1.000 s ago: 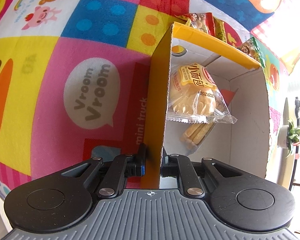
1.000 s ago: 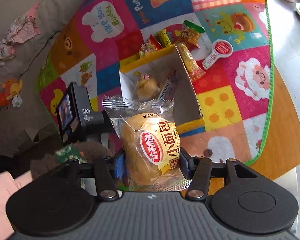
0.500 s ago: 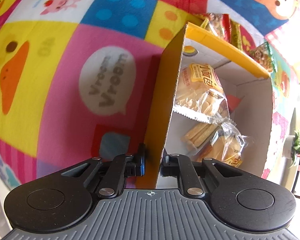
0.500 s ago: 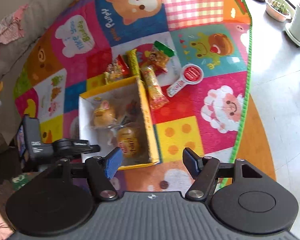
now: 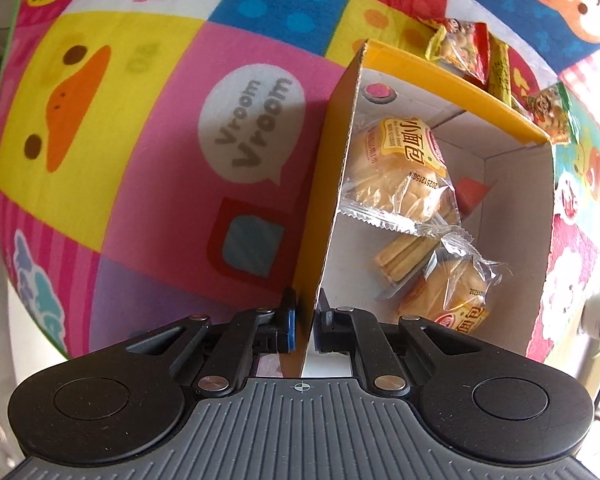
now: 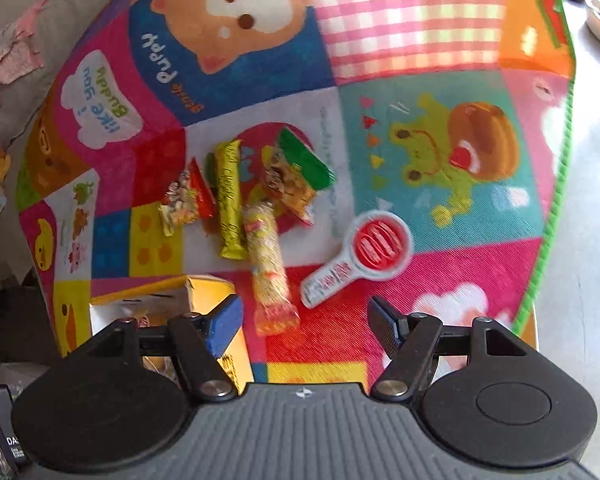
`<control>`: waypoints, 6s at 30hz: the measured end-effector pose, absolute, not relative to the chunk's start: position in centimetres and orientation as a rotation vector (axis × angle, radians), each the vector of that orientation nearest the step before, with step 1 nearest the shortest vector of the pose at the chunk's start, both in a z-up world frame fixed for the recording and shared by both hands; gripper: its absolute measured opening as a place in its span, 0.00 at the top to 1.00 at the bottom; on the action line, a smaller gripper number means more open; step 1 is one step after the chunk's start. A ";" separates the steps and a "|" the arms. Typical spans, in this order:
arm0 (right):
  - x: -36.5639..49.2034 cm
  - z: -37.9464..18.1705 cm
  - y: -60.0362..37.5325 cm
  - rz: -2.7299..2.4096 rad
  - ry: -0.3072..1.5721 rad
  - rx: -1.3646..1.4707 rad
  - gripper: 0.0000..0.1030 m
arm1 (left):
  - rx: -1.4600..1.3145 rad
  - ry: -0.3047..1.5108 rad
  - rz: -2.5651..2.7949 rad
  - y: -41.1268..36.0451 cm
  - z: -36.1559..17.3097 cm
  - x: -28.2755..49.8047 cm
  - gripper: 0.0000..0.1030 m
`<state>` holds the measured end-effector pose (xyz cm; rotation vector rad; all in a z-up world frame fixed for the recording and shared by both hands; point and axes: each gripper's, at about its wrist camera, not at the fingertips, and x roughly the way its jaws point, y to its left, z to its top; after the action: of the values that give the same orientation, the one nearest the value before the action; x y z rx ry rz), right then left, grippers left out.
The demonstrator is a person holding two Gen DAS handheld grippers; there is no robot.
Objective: Organize objects
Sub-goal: 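Grasp the clear tube of puffed grain with the right tool, then lower the puffed grain tube into the box and release it, then grasp the red-and-white candy packet on the mat with the right tool, then carry the candy packet into the box and open the right tool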
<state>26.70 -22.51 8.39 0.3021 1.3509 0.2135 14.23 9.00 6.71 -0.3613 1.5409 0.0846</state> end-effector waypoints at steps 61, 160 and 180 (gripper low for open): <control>6.1 22.1 -14.4 0.129 1.333 0.289 0.73 | -0.315 1.497 -0.145 8.8 5.6 17.7 0.87; 36.2 0.4 1.7 0.419 1.412 -0.178 0.34 | -0.452 1.496 -0.051 9.6 5.0 15.2 0.84; 22.4 17.6 -15.9 0.402 1.264 0.208 0.51 | -0.362 1.553 -0.021 6.5 4.9 16.0 0.87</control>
<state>22.37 -15.94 17.59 0.2077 1.2642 0.4015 16.01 6.52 4.87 -0.3619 1.5529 -0.0206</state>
